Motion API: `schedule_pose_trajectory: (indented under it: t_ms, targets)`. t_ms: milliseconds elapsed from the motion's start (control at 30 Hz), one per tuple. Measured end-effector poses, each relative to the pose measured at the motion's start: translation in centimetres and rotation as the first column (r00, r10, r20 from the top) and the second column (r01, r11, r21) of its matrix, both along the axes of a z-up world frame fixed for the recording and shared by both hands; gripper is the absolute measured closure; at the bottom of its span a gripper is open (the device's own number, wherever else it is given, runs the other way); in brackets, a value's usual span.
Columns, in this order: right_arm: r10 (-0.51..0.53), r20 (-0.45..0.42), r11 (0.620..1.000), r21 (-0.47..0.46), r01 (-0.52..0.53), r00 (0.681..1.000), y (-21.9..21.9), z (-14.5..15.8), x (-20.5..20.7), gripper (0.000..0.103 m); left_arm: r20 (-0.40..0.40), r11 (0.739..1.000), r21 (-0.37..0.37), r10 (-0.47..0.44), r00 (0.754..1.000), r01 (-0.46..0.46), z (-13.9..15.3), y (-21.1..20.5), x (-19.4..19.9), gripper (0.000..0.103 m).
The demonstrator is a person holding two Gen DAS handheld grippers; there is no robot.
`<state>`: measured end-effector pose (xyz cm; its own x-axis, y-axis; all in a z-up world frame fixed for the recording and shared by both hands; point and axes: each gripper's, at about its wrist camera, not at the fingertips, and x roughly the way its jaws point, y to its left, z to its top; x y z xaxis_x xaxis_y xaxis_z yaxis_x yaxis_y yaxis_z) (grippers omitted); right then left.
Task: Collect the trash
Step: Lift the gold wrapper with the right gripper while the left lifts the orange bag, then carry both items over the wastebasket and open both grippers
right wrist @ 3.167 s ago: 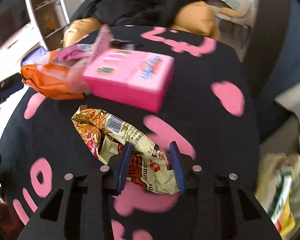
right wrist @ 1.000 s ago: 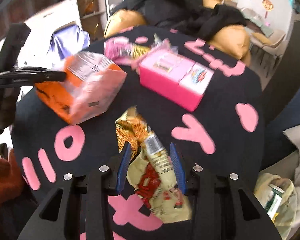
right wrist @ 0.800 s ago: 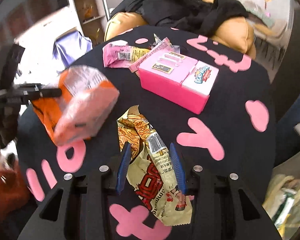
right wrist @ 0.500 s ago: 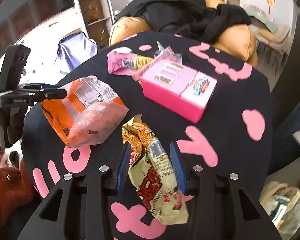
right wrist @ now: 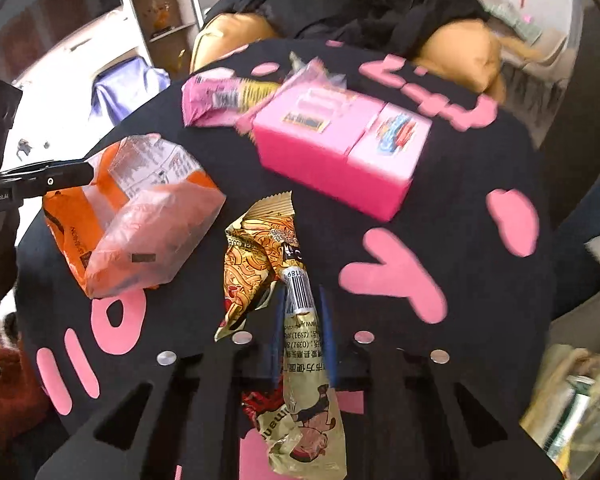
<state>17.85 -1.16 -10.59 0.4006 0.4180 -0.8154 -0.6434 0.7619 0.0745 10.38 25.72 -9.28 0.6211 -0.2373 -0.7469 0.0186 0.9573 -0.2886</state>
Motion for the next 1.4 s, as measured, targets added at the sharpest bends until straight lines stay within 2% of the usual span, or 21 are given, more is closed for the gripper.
schedule_pose_trajectory:
  t_ms: [133,233,267,433,500,533,633,800,967,1100,1233,1333,1400]
  targets:
    - [-0.061,0.042,0.996,0.071,0.058,0.997,-1.3,2.5,-1.0,0.087,0.009,1.0,0.016,0.001,1.0,-0.001,0.4,-0.3,0.1,0.05]
    - [-0.097,0.061,0.99,0.105,0.09,0.993,-2.4,3.9,-1.5,0.087,-0.006,0.996,0.085,0.017,1.0,-0.016,0.3,-1.0,0.5,0.05]
    - [-0.103,0.067,0.99,0.105,0.096,0.992,-2.7,4.2,-1.6,0.087,-0.016,0.993,0.116,0.021,1.0,-0.019,0.2,-1.4,0.8,0.05]
    - [-0.122,0.12,0.99,0.081,0.112,0.985,-3.8,4.8,-2.7,0.087,-0.046,0.986,0.163,0.023,0.999,-0.015,-0.5,-2.4,1.6,0.05]
    - [-0.132,0.127,0.989,0.087,0.122,0.983,-4.6,4.8,-3.1,0.087,-0.048,0.978,0.208,0.038,0.998,-0.027,-0.9,-2.9,1.9,0.05]
    - [-0.138,0.13,0.988,0.091,0.127,0.982,-5.0,4.9,-3.2,0.087,-0.045,0.978,0.207,0.036,0.998,-0.026,-1.0,-3.0,2.0,0.061]
    - [-0.166,0.144,0.983,0.108,0.151,0.976,-6.4,5.3,-3.6,0.087,-0.022,0.977,0.209,0.039,0.999,-0.034,-0.3,-3.6,2.0,0.079]
    - [-0.236,0.202,0.966,0.156,0.207,0.951,-9.8,7.2,-4.4,0.087,0.104,0.983,0.18,0.001,0.995,-0.02,4.7,-6.2,1.9,0.082]
    - [-0.317,0.3,0.944,0.188,0.27,0.9,-14.5,10.0,-6.3,0.087,0.236,0.991,0.131,-0.07,0.969,0.039,10.5,-11.0,2.6,0.082]
    - [-0.408,0.349,0.913,0.183,0.366,0.844,-19.9,11.8,-7.3,0.087,0.266,0.986,0.06,-0.166,0.949,0.156,13.5,-16.8,4.0,0.081]
    - [-0.516,0.37,0.856,0.188,0.481,0.773,-26.0,13.1,-8.5,0.087,0.257,0.956,0.049,-0.292,0.921,0.289,14.2,-23.9,5.0,0.081]
    - [-0.591,0.381,0.803,0.196,0.563,0.711,-30.3,13.6,-9.8,0.087,0.215,0.924,0.052,-0.382,0.899,0.38,13.1,-29.5,5.9,0.081]
    - [-0.633,0.386,0.769,0.212,0.603,0.671,-32.8,13.8,-10.7,0.087,0.172,0.898,0.082,-0.441,0.881,0.433,11.6,-33.2,6.4,0.081]
